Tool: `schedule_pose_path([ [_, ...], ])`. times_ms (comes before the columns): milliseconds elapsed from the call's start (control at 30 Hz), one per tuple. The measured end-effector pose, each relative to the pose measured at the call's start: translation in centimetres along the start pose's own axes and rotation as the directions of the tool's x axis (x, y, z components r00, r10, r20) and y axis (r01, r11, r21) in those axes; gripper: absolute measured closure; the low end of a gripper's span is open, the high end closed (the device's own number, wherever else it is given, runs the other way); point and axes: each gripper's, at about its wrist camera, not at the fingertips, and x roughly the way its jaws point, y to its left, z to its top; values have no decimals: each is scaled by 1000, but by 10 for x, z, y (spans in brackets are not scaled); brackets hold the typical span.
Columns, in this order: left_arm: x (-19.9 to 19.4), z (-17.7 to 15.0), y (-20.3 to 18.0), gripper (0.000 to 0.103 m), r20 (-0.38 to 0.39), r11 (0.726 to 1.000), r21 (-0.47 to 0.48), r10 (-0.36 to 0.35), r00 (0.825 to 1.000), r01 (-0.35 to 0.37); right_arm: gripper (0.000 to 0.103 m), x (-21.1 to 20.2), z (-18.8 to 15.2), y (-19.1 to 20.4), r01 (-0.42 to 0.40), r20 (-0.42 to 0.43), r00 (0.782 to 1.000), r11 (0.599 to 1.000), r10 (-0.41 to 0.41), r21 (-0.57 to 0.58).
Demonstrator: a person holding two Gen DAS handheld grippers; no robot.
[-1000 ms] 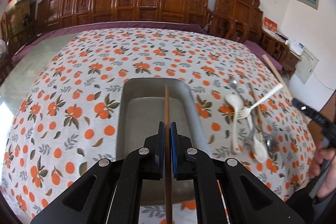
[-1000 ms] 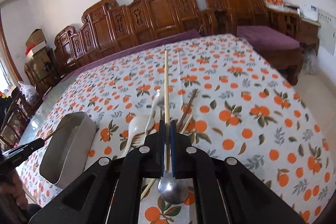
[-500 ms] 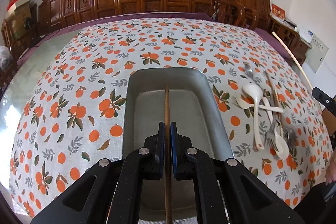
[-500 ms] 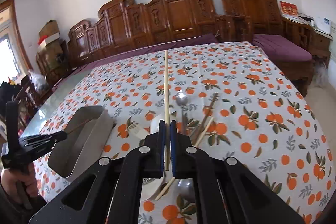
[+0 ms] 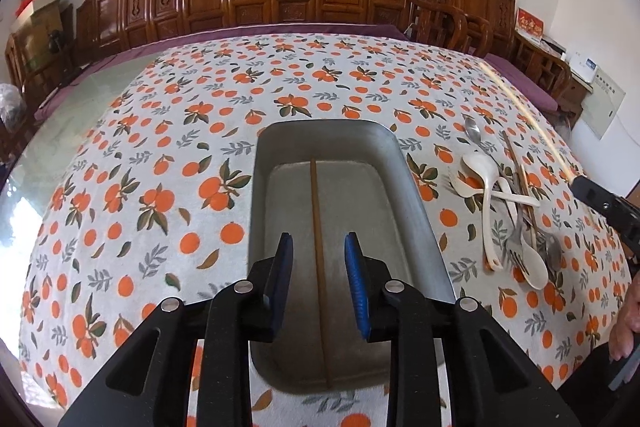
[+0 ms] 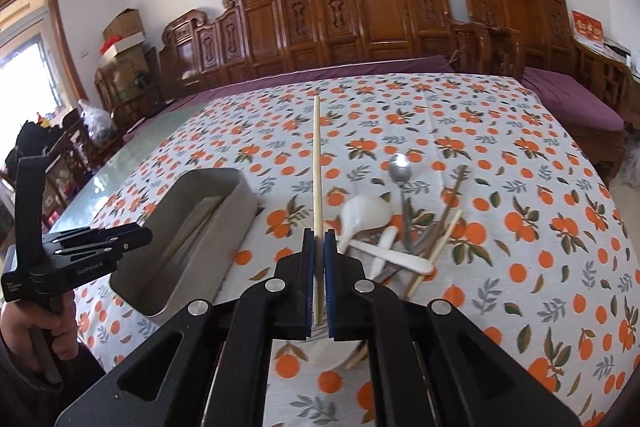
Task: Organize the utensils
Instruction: 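Lower the chopstick into the metal tray and open the right tool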
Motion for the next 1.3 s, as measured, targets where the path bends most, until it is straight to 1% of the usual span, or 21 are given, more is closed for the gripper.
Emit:
schedule_pose_path([
  [267,-24,-8,14,78,26,1000,14,-1,1000,0,97,9,-7,43,-70,-50,997,995,66,-77],
  [500,-43,-14,29,78,39,1000,9,6,999,-6,97,21,-12,87,-168,-123,980,981,156,-99],
  [700,-54,-16,39,78,53,1000,-13,3,999,-3,97,44,-17,115,-200,-180,967,975,181,-96],
  [933,-65,-17,44,78,66,1000,-17,0,998,1,97,70,-16,125,-198,-221,959,978,177,-73],
  [1000,-66,-17,45,78,69,1000,-17,1,998,0,96,75,-17,128,-212,-223,956,975,193,-68],
  [1133,-70,-17,45,78,74,1000,-16,6,997,-5,95,73,-18,125,-240,-211,952,969,223,-59],
  [1233,-71,-17,44,78,76,1000,-19,3,997,-2,95,66,-16,117,-250,-189,953,966,235,-59],
  [1300,-72,-17,41,78,77,1000,-19,-1,997,2,95,58,-15,108,-243,-170,958,968,229,-62],
])
